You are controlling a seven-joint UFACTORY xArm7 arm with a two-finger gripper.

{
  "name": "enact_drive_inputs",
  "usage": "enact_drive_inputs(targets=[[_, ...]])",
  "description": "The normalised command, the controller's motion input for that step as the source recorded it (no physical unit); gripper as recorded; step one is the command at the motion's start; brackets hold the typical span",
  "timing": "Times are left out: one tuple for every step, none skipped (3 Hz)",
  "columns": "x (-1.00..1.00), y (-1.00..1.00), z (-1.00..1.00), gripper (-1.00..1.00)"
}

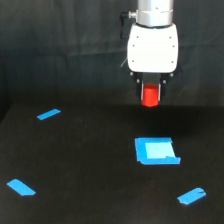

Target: Pick up the red object from the table

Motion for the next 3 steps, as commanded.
enact_drive_inputs(targets=[[-0.03,-0.1,0.06,-0.94],[0.0,-0.06,0.0,-1.0],[-0.04,-0.07,0.07,-1.0]])
